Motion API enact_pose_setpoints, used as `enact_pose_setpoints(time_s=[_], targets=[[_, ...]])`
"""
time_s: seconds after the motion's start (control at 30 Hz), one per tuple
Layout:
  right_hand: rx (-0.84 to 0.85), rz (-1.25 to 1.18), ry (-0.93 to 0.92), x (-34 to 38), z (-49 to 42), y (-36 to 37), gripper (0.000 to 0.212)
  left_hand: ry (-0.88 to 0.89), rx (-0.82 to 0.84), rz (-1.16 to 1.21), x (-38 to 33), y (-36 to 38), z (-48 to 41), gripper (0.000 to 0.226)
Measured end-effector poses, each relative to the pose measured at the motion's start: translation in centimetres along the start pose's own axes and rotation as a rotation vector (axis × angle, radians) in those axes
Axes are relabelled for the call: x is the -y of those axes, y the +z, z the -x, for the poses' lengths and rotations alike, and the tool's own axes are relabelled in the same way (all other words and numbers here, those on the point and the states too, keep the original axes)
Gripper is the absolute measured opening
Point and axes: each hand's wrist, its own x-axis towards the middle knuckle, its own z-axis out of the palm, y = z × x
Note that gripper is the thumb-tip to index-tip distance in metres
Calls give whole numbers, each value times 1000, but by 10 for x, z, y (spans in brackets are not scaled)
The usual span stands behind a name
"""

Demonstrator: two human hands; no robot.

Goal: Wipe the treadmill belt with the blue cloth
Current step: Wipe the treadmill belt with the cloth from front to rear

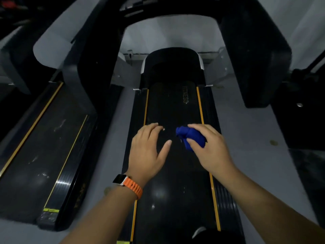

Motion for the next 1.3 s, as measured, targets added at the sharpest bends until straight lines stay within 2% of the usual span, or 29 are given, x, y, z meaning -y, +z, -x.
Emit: enact_pose_setpoints(time_s=[0.13, 0.33, 0.5, 0.63, 0.8, 1.03, 1.13, 1.3], targets=[[65, 40, -17, 15, -113, -20, 46, -31, -10, -16, 9, -18, -107, 51], [47, 66, -7, 42, -270, -5, 44, -28, 22, -8, 50, -38, -245, 50], [-21, 62, -23, 32, -402, 31, 44, 4, 20, -22, 108, -6, -378, 52], [-26, 29, 63, 0, -491, 57, 44, -16, 57, -17, 143, 24, -465, 54], [-23, -2, 95, -48, -573, 67, 43, 4, 108, -40, 175, 65, -541, 54], [-111, -127, 158, -151, -644, 83, 41, -28, 186, -60, 198, 162, -611, 56], [-126, -161, 199, -211, -666, 99, 40, -45, 190, -64, 210, 224, -628, 57], [-144, -141, 259, -339, -685, 153, 39, -20, 195, -78, 252, 368, -640, 58]])
